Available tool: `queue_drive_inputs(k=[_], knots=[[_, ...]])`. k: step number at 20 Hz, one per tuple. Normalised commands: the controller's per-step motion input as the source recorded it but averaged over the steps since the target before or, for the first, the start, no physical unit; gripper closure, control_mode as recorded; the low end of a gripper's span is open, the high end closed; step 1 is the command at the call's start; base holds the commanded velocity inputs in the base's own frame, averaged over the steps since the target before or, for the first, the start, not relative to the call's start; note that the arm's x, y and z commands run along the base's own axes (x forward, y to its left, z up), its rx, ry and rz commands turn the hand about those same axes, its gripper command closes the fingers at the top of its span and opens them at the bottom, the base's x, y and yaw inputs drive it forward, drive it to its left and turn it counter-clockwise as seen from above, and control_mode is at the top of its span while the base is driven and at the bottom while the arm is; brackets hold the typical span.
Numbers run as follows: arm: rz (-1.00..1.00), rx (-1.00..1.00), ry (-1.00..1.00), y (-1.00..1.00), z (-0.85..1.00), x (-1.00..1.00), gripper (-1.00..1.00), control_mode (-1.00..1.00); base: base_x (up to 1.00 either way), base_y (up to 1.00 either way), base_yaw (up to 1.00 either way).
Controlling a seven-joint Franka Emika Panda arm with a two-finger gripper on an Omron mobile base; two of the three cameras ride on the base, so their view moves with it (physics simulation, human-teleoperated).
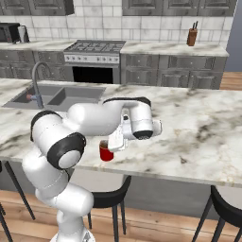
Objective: Pick up the marshmallow and place it in the cup of hot chocolate on the dining counter.
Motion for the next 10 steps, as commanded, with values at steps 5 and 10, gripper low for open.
queue_drive_inputs(k=[5, 10], knots=[[0.03, 0.0, -0.48, 0.06, 0.89, -0.95, -1.0, -1.0, 0.0, 0.0, 0.0], [0.01, 0.0, -0.46, 0.11, 0.93, -0.95, -1.0, -1.0, 0.0, 0.0, 0.0]])
